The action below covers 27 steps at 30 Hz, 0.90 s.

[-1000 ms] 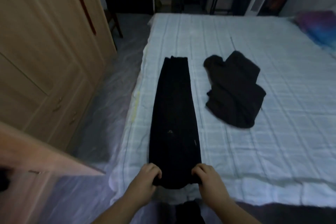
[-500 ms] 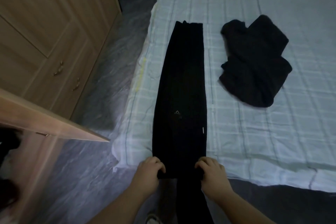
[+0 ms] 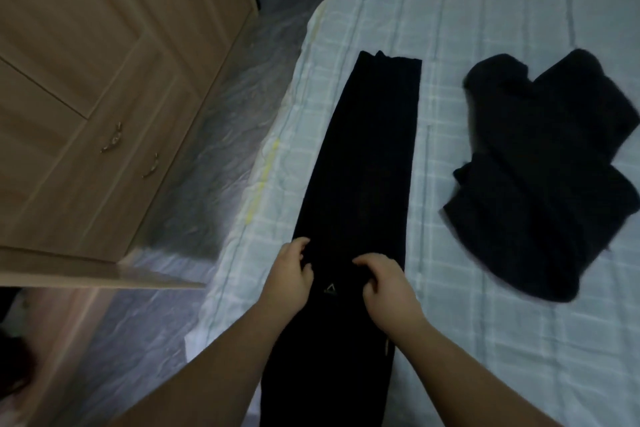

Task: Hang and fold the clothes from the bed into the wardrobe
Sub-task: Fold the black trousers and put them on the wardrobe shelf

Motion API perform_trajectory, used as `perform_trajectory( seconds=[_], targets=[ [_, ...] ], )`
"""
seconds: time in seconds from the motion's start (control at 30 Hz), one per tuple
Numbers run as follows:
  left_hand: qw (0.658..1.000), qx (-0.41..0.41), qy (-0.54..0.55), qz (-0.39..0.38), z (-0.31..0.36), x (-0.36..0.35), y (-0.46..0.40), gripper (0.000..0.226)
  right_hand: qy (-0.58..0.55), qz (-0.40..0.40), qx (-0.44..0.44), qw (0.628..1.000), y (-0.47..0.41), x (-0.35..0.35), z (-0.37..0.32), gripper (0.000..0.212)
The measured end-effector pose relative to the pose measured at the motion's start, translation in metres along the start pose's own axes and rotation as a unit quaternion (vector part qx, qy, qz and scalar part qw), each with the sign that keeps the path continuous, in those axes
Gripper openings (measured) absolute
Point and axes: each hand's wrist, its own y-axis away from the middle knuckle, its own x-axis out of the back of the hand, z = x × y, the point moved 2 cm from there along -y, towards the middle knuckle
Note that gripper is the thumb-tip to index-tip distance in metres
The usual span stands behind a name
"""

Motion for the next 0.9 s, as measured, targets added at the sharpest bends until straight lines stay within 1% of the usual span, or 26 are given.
perform_trajectory(
  seconds=[0.07,0.1,0.13,0.17,0.2,0.27,0.3,0.33,0.4,0.43,0.5,0.53,0.6,0.63,0.77,0.9],
  targets=[
    [1.000,0.016,0.000,0.010,0.007,-0.011,-0.034,0.047,-0.003,0.056,0.022,0.998,-0.040,0.009,0.009,0.050],
    [0.999,0.034,-0.006,0.007,0.010,-0.015,-0.049,0.048,0.002,0.092,0.017,0.996,-0.058,0.017,0.015,0.049],
    [0.998,0.053,-0.018,0.003,0.013,-0.018,-0.061,0.048,0.001,0.125,-0.008,0.992,-0.073,0.025,0.023,0.049],
    [0.997,0.072,-0.033,0.001,0.016,-0.021,-0.071,0.047,-0.009,0.147,-0.051,0.988,-0.086,0.034,0.029,0.049],
    [0.995,0.095,-0.043,-0.001,0.017,-0.024,-0.080,0.047,-0.030,0.154,-0.108,0.982,-0.096,0.041,0.037,0.049],
    [0.989,0.142,-0.051,-0.006,0.019,-0.028,-0.092,0.048,-0.106,0.133,-0.223,0.960,-0.113,0.052,0.047,0.054],
    [0.986,0.159,-0.059,-0.001,0.019,-0.029,-0.096,0.048,-0.137,0.117,-0.259,0.949,-0.119,0.053,0.050,0.056],
    [0.983,0.170,-0.070,0.011,0.017,-0.030,-0.100,0.048,-0.147,0.099,-0.275,0.945,-0.123,0.054,0.052,0.056],
    [0.978,0.187,-0.083,0.030,0.014,-0.029,-0.107,0.042,-0.123,0.065,-0.279,0.950,-0.129,0.052,0.055,0.050],
    [0.977,0.199,-0.076,0.030,0.013,-0.028,-0.110,0.035,-0.106,0.057,-0.279,0.953,-0.131,0.051,0.058,0.044],
    [0.975,0.212,-0.060,0.019,0.011,-0.028,-0.115,0.018,-0.079,0.040,-0.286,0.954,-0.136,0.047,0.064,0.031],
    [0.977,0.206,-0.062,0.010,0.011,-0.028,-0.117,0.014,-0.076,0.035,-0.294,0.952,-0.139,0.046,0.066,0.025],
    [0.979,0.194,-0.065,-0.008,0.012,-0.025,-0.122,0.015,-0.086,0.037,-0.303,0.948,-0.145,0.045,0.068,0.014],
    [0.979,0.197,-0.056,-0.010,0.012,-0.023,-0.125,0.015,-0.094,0.044,-0.302,0.948,-0.147,0.044,0.068,0.012],
    [0.975,0.220,-0.005,0.015,0.013,-0.009,-0.130,0.018,-0.142,0.074,-0.308,0.938,-0.146,0.040,0.067,0.009],
    [0.978,0.203,-0.017,0.034,0.007,-0.002,-0.129,0.019,-0.176,0.083,-0.315,0.929,-0.148,0.034,0.070,0.013]
  ],
)
